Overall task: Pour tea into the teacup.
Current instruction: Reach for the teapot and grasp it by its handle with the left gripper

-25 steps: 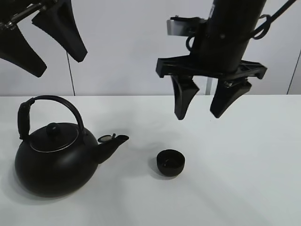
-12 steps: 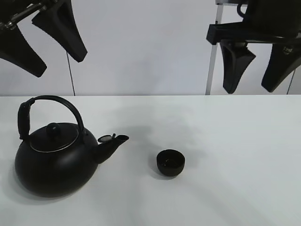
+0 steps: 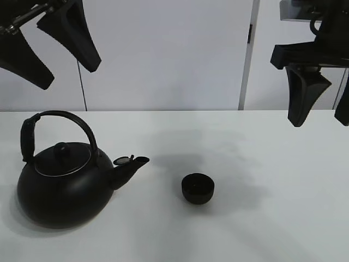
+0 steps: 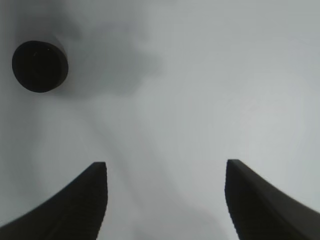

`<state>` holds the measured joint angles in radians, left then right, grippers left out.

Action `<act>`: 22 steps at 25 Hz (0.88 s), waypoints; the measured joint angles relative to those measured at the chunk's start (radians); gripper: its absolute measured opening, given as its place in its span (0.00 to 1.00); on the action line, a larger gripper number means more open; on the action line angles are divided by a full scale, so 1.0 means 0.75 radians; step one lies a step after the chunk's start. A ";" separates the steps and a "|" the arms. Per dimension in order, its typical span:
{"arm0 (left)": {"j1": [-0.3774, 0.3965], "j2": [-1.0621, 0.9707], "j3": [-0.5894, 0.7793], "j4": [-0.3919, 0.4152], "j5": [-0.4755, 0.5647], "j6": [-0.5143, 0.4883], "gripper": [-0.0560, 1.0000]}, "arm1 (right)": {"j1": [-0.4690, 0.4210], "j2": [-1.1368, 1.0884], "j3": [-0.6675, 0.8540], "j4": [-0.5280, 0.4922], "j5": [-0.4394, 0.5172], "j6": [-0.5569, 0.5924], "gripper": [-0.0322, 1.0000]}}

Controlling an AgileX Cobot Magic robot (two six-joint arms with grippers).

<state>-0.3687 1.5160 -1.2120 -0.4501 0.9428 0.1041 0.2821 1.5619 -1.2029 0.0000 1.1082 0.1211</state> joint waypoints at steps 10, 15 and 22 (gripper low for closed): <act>0.000 0.000 0.000 0.000 0.000 0.000 0.57 | -0.001 -0.017 0.014 0.143 -0.044 -0.003 0.48; 0.000 0.000 0.000 0.000 0.000 0.000 0.57 | -0.001 -0.017 0.014 0.230 -0.052 -0.003 0.48; 0.000 0.000 0.000 0.000 0.000 0.000 0.57 | -0.001 -0.017 0.014 0.235 -0.062 -0.009 0.48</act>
<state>-0.3687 1.5160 -1.2120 -0.4501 0.9428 0.1041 0.2811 1.5488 -1.1925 0.1762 1.0620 0.1147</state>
